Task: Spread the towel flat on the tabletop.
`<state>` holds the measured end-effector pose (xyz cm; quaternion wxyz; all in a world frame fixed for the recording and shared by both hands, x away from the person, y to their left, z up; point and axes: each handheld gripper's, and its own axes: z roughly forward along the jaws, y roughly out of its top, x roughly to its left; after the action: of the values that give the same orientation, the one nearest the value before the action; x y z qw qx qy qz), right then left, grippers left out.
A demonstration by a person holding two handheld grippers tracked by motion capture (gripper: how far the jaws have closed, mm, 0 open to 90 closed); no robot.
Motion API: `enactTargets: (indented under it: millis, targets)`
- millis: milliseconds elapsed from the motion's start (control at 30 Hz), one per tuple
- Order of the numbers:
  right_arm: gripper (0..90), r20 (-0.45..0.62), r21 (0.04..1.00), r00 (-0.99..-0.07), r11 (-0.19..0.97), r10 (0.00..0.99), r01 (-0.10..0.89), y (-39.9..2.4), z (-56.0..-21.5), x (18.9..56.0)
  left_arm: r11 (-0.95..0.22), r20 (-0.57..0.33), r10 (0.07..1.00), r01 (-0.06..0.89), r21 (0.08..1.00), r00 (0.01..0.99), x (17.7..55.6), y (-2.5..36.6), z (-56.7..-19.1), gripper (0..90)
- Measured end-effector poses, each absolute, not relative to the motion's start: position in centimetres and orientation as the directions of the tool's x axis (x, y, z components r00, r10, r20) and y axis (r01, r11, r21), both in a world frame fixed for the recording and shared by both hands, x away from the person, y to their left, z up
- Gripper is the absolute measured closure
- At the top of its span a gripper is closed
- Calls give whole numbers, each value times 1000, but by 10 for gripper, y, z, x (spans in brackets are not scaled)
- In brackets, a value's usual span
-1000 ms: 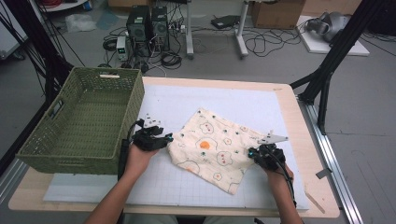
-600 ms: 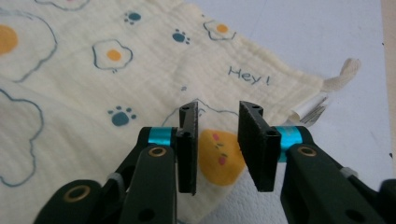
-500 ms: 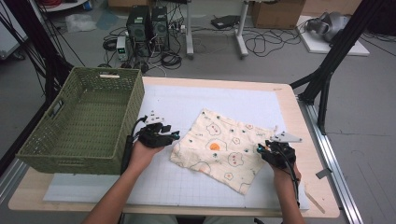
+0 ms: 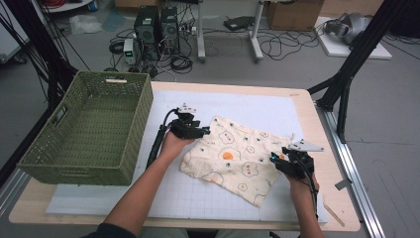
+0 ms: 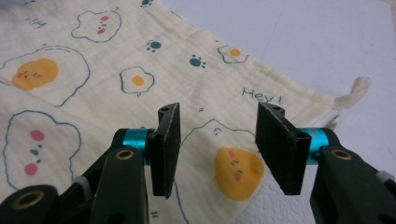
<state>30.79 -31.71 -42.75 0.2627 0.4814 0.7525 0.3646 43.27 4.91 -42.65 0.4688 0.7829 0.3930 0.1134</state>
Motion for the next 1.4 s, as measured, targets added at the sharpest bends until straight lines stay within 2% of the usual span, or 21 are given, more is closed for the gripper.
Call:
enactTargets:
  millis: [167, 233, 467, 533, 567, 633, 733, 967, 1033, 1133, 1200, 1267, 1400]
  targets:
    - [446, -24, 801, -405, 260, 914, 540, -319, -428, 309, -294, -169, 739, 537, 791, 652, 446, 36, -435, 433]
    - [429, -18, 804, -403, 252, 915, 538, -320, -427, 308, -339, -131, 738, 532, 776, 662, 449, 29, -437, 435]
    - [422, -8, 806, -399, 242, 917, 540, -321, -427, 308, -440, -24, 731, 499, 747, 682, 451, 8, -444, 501]
    - [422, -3, 805, -398, 238, 917, 543, -321, -427, 307, -438, -22, 730, 492, 752, 684, 451, 10, -444, 569]
    - [422, -2, 806, -398, 238, 917, 542, -321, -427, 307, -434, -28, 730, 495, 753, 683, 451, 11, -444, 636]
    - [423, -2, 807, -400, 238, 916, 541, -321, -427, 307, -441, -30, 723, 494, 750, 690, 452, 13, -443, 829]
    - [424, -6, 806, -402, 242, 915, 540, -321, -427, 307, -401, -48, 764, 531, 747, 644, 453, 17, -443, 865]
    - [425, 8, 803, -399, 231, 917, 549, -321, -428, 307, -270, -53, 887, 609, 746, 458, 461, 63, -442, 868]
    - [426, 6, 802, -405, 238, 914, 547, -321, -429, 308, -215, -52, 918, 604, 767, 393, 459, 78, -442, 867]
    - [427, 13, 801, -411, 236, 912, 550, -318, -430, 310, -174, -82, 929, 619, 766, 362, 456, 94, -446, 857]
    - [428, 26, 802, -415, 230, 909, 552, -316, -431, 312, -148, -120, 924, 628, 764, 363, 455, 98, -445, 772]
    - [431, 32, 797, -422, 232, 906, 558, -313, -431, 315, -138, -137, 919, 627, 766, 370, 454, 100, -442, 598]
    - [462, 19, 791, -438, 254, 899, 556, -303, -430, 322, -151, -140, 909, 623, 768, 393, 449, 100, -436, 519]
